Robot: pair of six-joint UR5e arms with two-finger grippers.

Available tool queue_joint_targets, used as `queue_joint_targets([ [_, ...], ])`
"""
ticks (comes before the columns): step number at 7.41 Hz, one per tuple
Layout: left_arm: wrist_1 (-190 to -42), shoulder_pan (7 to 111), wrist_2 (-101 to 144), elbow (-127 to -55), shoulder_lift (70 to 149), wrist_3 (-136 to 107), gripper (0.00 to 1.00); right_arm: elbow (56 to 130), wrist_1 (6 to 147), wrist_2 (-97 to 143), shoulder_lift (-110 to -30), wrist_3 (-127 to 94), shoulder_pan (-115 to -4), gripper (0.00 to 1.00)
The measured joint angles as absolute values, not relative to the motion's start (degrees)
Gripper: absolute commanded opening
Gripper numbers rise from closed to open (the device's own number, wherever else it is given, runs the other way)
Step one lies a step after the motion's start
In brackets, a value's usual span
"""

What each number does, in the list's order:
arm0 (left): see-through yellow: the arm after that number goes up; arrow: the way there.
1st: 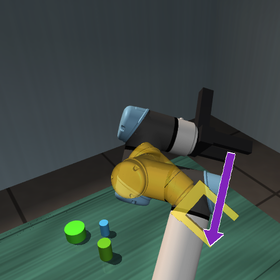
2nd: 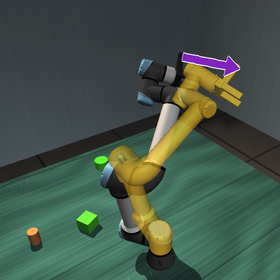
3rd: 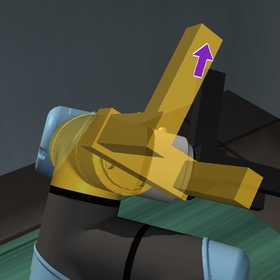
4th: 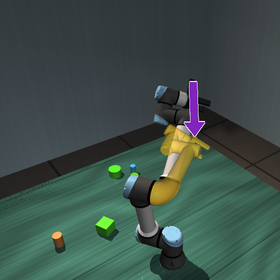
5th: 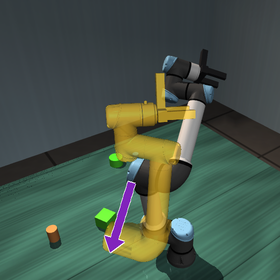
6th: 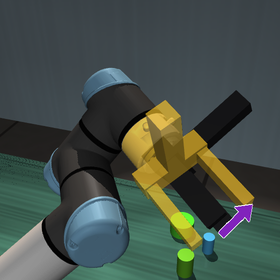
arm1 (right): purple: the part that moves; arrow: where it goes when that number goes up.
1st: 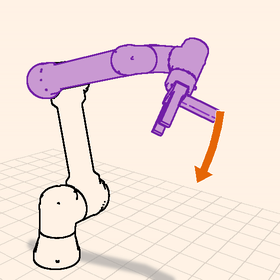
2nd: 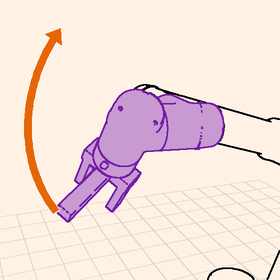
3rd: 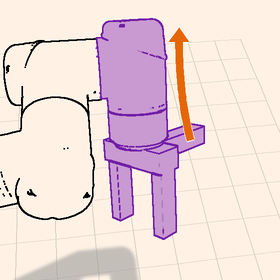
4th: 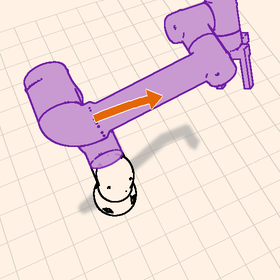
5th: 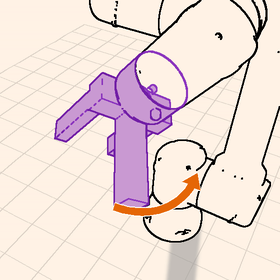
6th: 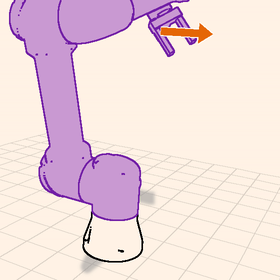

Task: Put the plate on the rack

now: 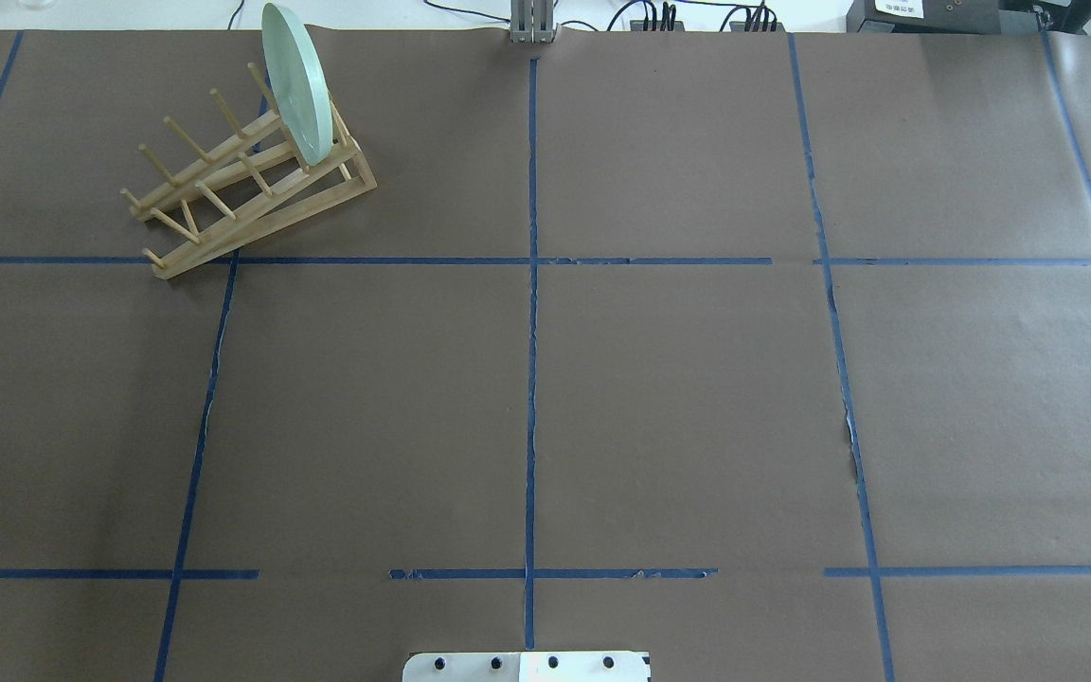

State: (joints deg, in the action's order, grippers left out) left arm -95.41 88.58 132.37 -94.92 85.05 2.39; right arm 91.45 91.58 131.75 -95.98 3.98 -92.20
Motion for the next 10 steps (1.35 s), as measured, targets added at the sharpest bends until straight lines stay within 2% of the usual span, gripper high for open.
queue_joint_targets([
  [10, -95.49, 88.42, 135.08, -94.67, 85.69, 2.72, 1.0, 91.44, 91.62, 131.75, -95.98, 3.96, -92.2, 1.0],
])
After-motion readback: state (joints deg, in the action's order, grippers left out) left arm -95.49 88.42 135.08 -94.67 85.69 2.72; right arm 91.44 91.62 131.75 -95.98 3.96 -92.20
